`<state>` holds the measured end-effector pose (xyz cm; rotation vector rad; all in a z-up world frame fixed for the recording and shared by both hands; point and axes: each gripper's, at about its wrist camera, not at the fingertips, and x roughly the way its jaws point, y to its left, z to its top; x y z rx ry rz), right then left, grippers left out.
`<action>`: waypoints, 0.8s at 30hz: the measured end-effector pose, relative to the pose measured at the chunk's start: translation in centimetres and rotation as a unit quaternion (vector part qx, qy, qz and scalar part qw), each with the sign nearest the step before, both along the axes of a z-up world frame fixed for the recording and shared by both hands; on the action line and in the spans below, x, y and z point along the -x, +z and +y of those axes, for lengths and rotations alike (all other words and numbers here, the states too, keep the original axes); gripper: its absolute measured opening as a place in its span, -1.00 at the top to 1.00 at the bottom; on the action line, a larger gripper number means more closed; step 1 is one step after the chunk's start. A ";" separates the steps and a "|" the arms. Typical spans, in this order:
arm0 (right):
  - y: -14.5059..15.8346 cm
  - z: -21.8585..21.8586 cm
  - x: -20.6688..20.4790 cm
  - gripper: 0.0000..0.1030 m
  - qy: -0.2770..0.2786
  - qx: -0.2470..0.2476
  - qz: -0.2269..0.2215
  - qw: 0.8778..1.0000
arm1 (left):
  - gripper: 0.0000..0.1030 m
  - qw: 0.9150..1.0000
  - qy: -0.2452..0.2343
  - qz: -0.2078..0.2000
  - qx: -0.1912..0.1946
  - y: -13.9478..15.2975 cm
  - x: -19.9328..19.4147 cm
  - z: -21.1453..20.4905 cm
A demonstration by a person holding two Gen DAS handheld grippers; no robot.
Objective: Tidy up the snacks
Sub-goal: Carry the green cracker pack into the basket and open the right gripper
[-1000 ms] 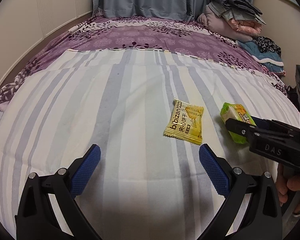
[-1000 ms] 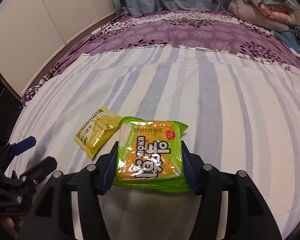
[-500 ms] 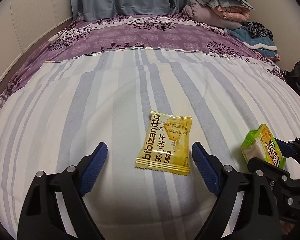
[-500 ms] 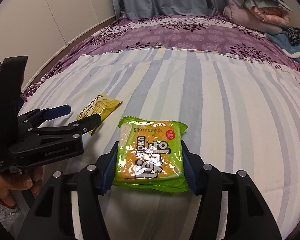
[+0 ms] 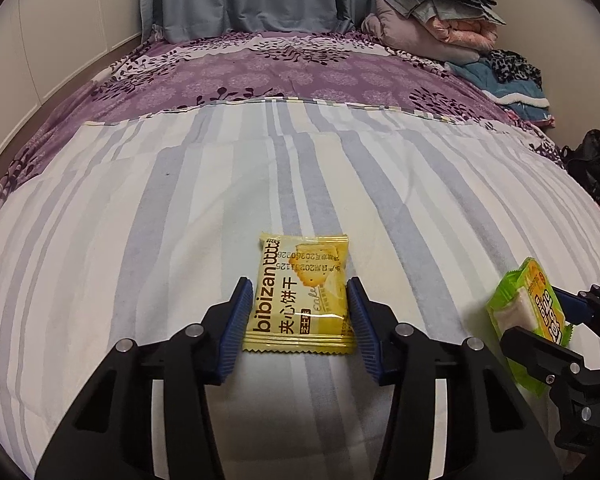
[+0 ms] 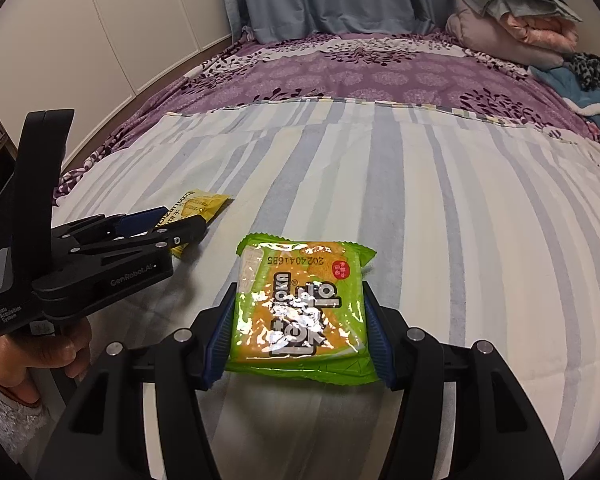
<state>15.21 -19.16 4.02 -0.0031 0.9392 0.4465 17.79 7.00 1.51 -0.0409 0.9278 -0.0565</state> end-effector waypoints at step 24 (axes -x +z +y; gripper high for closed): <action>2.3 -2.4 4.5 -0.11 -0.010 -0.032 -0.004 0.999 | 0.22 1.000 0.006 0.000 0.011 1.9 8.9 0.7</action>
